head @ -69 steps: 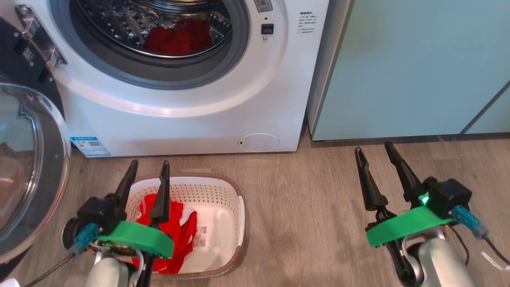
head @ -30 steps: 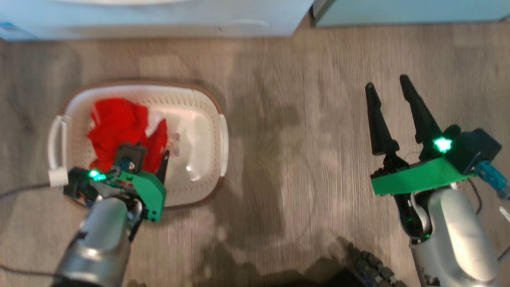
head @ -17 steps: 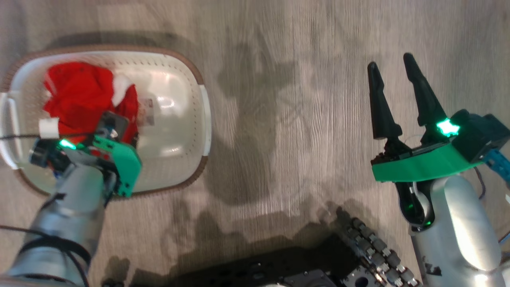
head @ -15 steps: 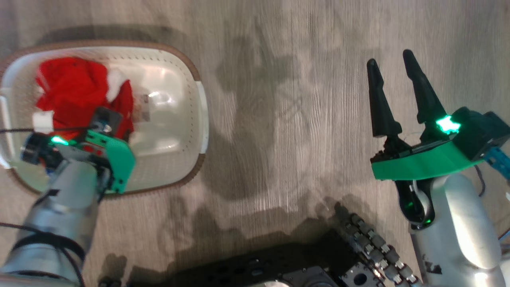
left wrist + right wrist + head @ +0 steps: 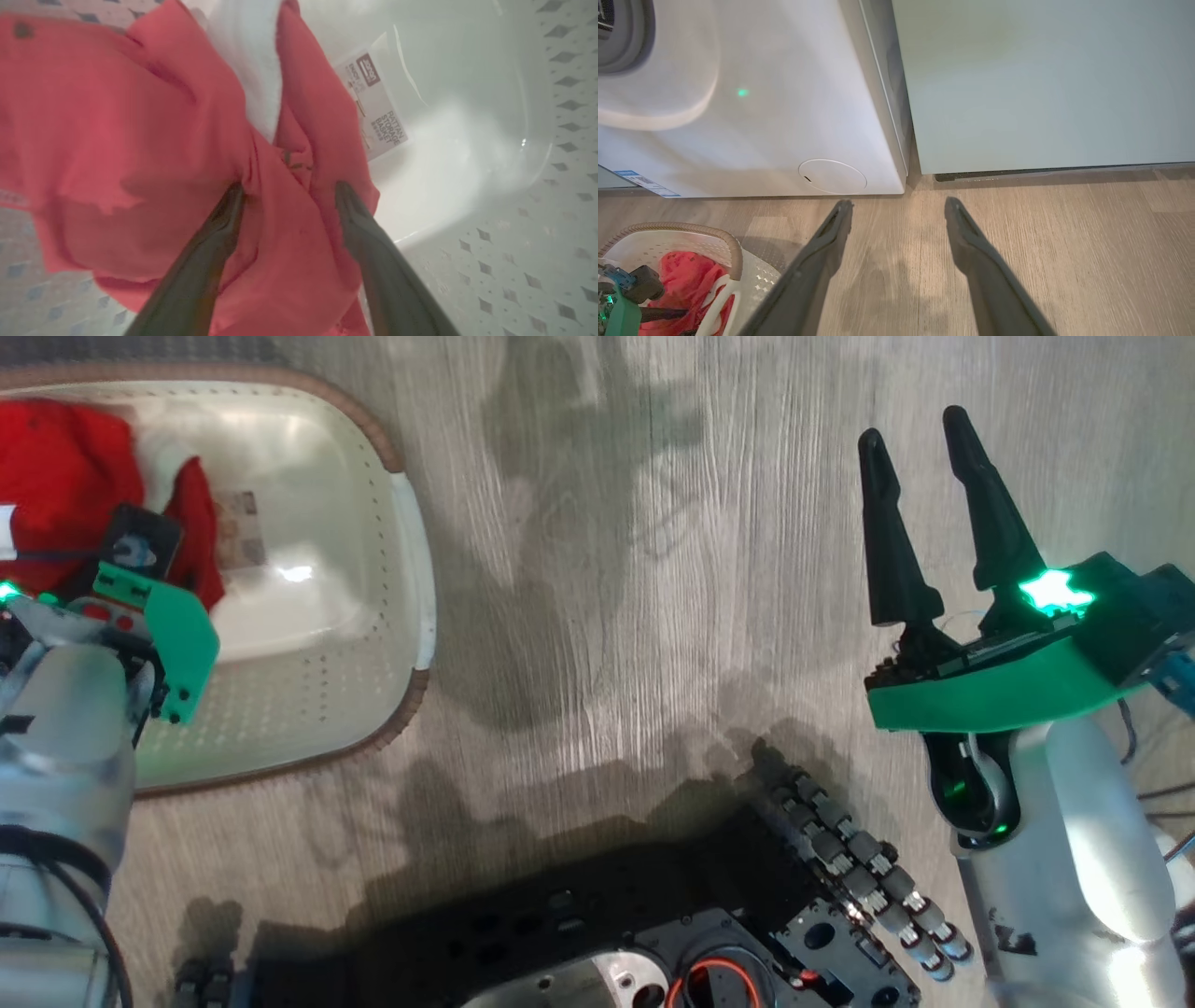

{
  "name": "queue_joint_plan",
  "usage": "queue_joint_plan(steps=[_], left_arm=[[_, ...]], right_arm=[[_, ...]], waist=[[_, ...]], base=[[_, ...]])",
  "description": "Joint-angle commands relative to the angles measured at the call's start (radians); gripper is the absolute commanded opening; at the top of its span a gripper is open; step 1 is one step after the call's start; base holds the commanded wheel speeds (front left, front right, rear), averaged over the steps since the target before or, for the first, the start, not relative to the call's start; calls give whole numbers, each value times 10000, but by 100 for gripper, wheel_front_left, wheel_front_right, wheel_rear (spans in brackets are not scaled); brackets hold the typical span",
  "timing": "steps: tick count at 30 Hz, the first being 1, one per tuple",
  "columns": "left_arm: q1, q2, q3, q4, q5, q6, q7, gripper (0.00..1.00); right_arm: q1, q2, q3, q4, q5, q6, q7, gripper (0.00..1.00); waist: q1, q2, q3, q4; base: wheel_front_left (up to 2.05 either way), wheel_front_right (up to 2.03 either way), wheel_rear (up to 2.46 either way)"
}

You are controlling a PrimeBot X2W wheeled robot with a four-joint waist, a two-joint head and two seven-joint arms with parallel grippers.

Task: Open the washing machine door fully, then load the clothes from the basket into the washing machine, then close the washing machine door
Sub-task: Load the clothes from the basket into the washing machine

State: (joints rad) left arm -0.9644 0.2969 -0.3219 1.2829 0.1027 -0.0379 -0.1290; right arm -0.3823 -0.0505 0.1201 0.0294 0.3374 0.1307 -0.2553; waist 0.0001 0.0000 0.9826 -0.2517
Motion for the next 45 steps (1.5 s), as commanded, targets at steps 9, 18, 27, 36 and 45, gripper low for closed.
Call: queue_joint_plan(steps=[9, 18, 27, 36, 45], left_arm=[[-264, 538, -386, 63, 327, 299, 1026, 100], [-579, 289, -626, 73, 292, 337, 1590, 100], [-559, 132, -706, 77, 40, 55, 1899, 0], [-367, 97, -655, 78, -281, 189, 1635, 0], [462, -129, -510, 78, -742, 348, 1056, 0]], right_arm=[[525, 3, 183, -390, 101, 0, -65, 100], [584, 3, 214, -534, -115, 0, -65, 100], [534, 3, 207, -563, -279, 0, -65, 100], [188, 3, 190, -434, -355, 0, -65, 100], [111, 3, 183, -109, -435, 0, -65, 100]], waist=[[-1, 0, 472, -55], [-1, 0, 595, 116], [-1, 0, 538, 270], [-1, 0, 96, 295], [-1, 0, -1481, 448]], base=[[0, 0, 0], [0, 0, 0], [0, 0, 0], [0, 0, 0], [0, 0, 0]])
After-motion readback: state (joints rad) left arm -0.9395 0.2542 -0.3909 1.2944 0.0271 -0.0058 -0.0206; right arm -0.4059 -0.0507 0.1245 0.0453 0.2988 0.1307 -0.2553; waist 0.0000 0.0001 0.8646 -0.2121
